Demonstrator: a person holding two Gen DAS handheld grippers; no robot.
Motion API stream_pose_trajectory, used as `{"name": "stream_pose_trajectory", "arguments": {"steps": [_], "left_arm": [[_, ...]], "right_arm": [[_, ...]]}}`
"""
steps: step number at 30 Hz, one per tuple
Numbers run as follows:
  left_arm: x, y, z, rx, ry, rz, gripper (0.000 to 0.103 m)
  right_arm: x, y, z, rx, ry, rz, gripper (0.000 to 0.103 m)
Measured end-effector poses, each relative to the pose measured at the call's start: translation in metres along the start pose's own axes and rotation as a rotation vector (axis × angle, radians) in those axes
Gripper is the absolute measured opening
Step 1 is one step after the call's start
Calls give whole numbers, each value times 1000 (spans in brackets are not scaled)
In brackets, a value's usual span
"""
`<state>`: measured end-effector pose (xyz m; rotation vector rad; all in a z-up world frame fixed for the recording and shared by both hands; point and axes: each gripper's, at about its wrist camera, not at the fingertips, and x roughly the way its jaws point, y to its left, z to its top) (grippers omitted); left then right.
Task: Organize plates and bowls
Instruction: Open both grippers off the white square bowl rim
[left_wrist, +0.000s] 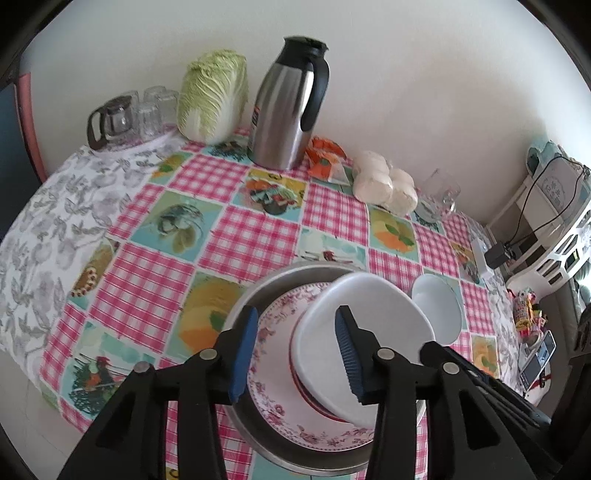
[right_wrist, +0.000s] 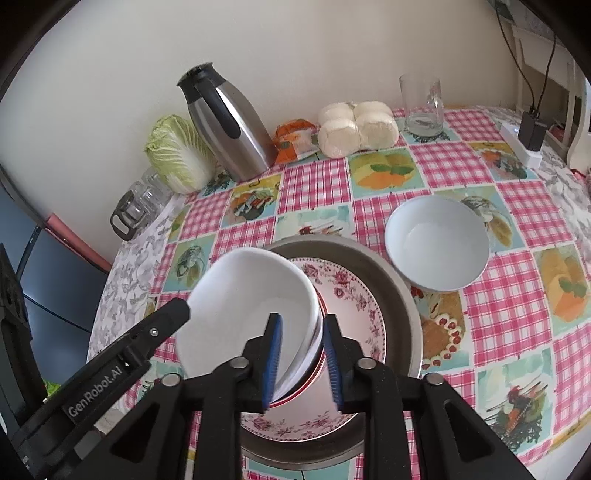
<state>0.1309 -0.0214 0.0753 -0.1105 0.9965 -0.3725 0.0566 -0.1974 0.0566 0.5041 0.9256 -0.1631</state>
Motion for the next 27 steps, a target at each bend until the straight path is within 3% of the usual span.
{"name": "stream_pose_trajectory", "arguments": {"steps": [4, 7, 8, 16, 22, 24, 27], "left_arm": [[-11, 6, 3, -2, -29, 27, 55], [-18, 14, 6, -3, -48, 75, 75], [-19, 16, 7, -6, -54, 89, 76], [-13, 34, 9, -4, -33, 183, 78], [-9, 41, 10, -3, -26, 212, 81], [-7, 42, 9, 0, -25, 223, 82], [-4, 44, 8, 11, -23, 245, 103]], "right_arm": [[-14, 1, 3, -14, -36, -11, 31], [-21, 0, 5, -18, -59, -36, 52], [-23, 0, 5, -24, -66, -50, 58], [-21, -8, 7, -24, -56, -65, 75], [-17, -11, 6, -38, -58, -84, 89], [-15, -13, 5, -38, -55, -85, 98], [-12, -15, 5, -38, -51, -85, 103]]}}
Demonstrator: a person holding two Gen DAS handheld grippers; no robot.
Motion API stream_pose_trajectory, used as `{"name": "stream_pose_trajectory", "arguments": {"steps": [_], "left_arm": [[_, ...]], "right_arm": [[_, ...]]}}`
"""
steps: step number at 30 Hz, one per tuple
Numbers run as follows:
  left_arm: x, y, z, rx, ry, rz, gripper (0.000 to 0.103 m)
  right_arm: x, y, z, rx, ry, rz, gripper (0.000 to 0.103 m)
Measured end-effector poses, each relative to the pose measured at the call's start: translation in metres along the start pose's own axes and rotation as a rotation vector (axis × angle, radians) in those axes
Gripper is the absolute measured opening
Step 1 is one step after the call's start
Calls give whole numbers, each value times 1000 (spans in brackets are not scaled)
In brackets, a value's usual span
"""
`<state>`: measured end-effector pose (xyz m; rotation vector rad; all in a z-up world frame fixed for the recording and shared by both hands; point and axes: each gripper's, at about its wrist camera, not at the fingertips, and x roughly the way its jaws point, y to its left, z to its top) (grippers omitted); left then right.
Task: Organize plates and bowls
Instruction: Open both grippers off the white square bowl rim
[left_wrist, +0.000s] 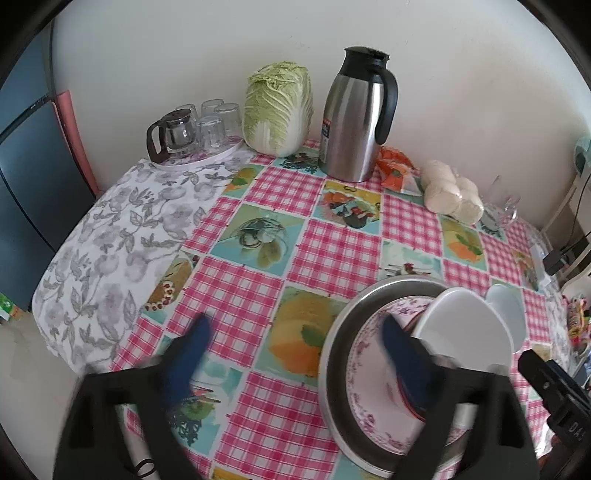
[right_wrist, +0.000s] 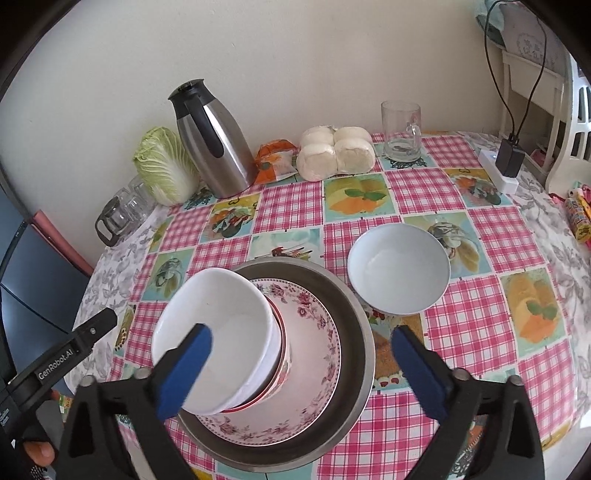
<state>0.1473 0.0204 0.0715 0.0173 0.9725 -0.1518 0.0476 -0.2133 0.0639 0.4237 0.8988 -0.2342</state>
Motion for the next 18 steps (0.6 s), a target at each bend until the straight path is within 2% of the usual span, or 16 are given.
{"name": "stream_pose_trajectory", "arguments": {"steps": [11, 18], "left_arm": [[-3, 6, 0, -15, -20, 22, 103], [-17, -5, 0, -9, -48, 11, 103]], "right_arm": [[4, -6, 0, 20, 13, -3, 103], [-8, -21, 3, 45, -6, 9, 103]]}}
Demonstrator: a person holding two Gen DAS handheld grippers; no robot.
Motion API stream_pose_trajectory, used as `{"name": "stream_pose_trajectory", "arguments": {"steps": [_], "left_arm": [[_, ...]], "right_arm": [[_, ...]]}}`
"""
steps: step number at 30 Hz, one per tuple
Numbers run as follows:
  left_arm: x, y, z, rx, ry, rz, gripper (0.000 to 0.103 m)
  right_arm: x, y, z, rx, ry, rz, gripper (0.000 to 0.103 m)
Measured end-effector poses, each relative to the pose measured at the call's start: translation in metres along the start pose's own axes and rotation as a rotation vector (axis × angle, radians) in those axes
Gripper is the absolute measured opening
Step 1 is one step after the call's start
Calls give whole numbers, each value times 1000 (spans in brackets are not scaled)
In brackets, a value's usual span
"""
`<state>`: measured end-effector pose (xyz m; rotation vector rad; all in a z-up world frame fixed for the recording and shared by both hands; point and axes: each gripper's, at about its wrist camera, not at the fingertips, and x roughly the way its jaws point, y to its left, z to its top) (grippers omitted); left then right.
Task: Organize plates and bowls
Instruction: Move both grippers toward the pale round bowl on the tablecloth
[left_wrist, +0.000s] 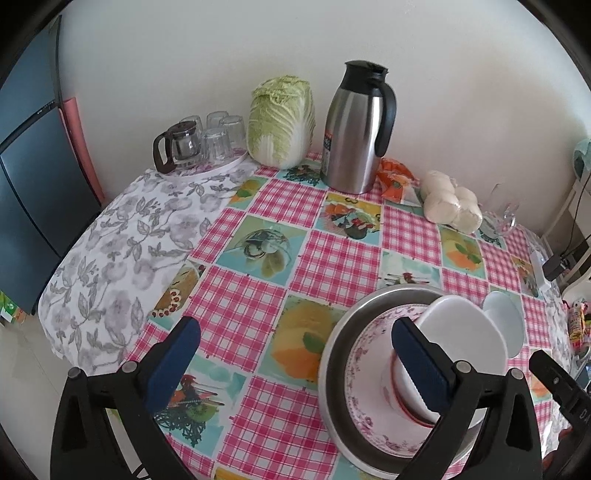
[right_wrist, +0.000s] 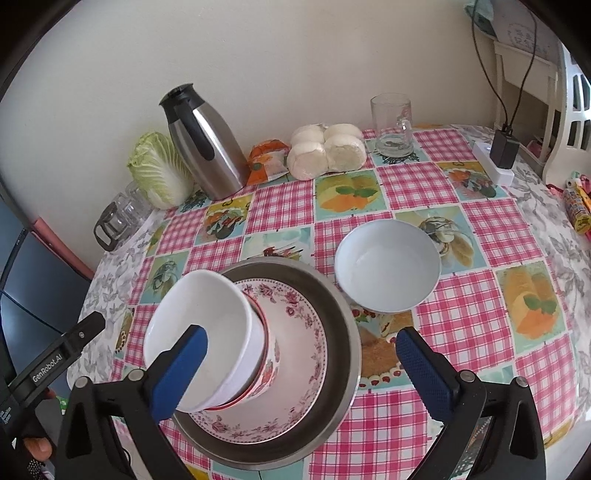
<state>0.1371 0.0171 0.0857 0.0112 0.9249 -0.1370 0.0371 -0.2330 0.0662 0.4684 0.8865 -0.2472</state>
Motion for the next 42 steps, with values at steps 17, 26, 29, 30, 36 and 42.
{"name": "stream_pose_trajectory", "arguments": {"steps": [17, 26, 29, 30, 36, 42], "left_arm": [[-26, -103, -8, 144, -40, -84, 103], [-30, -170, -14, 253, -31, -140, 103], [-28, -188, -17, 295, -18, -159, 103], [-27, -193, -17, 305, -16, -162, 103], [-14, -224, -21, 349, 25, -190, 103], [11, -251, -15, 389, 92, -180, 103]], "right_arm": [[-34, -104, 9, 198, -69, -44, 103], [-46, -161, 5, 291, -89, -85, 103], [-47, -174, 4, 311, -90, -94, 103], [-47, -178, 4, 318, -91, -98, 103], [-46, -192, 4, 342, -96, -116, 103], [-32, -193, 8, 330, -75, -123, 103]]}}
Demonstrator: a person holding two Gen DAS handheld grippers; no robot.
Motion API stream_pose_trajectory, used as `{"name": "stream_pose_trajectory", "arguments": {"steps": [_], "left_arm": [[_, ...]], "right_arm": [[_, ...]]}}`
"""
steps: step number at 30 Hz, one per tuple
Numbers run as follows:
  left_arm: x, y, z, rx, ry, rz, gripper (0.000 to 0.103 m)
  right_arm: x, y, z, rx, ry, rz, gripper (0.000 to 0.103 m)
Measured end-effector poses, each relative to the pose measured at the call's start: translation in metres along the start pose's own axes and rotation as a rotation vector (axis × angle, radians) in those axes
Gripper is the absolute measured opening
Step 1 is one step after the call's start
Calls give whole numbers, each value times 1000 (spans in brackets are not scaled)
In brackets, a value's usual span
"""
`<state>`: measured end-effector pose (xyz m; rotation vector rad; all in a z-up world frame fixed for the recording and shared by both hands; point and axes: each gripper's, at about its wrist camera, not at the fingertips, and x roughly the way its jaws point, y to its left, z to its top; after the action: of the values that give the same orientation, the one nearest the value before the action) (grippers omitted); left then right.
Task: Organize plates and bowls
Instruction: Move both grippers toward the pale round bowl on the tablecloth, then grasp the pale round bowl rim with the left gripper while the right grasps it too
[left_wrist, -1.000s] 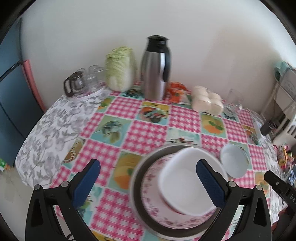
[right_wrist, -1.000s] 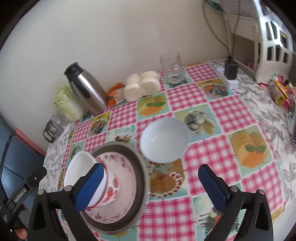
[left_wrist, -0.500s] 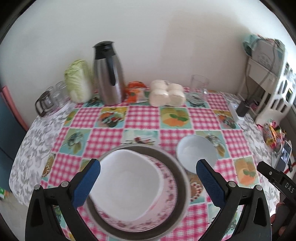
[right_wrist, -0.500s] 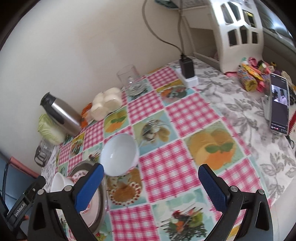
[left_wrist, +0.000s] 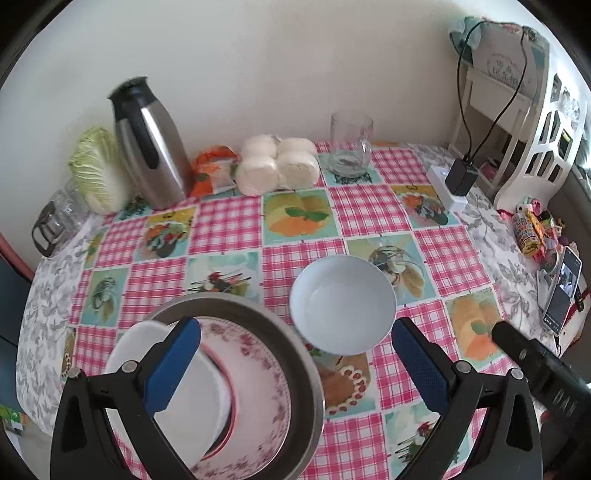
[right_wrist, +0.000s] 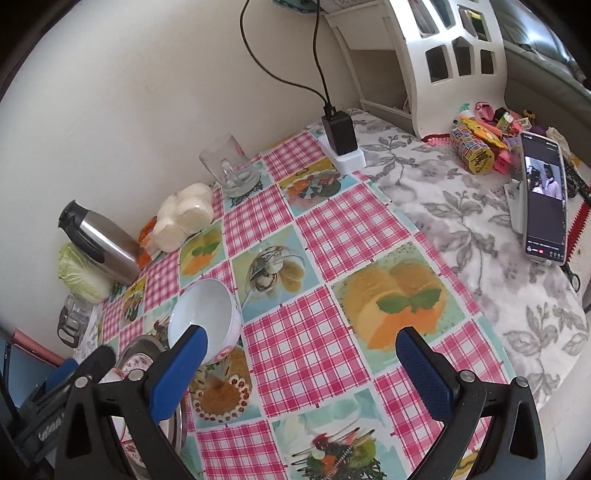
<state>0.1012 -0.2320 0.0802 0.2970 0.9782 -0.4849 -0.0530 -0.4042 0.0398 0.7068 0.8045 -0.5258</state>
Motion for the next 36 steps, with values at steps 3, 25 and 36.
{"name": "stream_pose_trajectory", "arguments": {"steps": [3, 25, 36], "left_arm": [[14, -3, 11, -9, 37, 9, 103], [119, 1, 38, -32, 293, -8, 103], [142, -9, 34, 3, 316, 59, 82]], "right_arm": [[13, 4, -1, -9, 19, -4, 103], [104, 36, -6, -36, 73, 54, 103], [135, 47, -18, -53, 113, 69, 93]]}}
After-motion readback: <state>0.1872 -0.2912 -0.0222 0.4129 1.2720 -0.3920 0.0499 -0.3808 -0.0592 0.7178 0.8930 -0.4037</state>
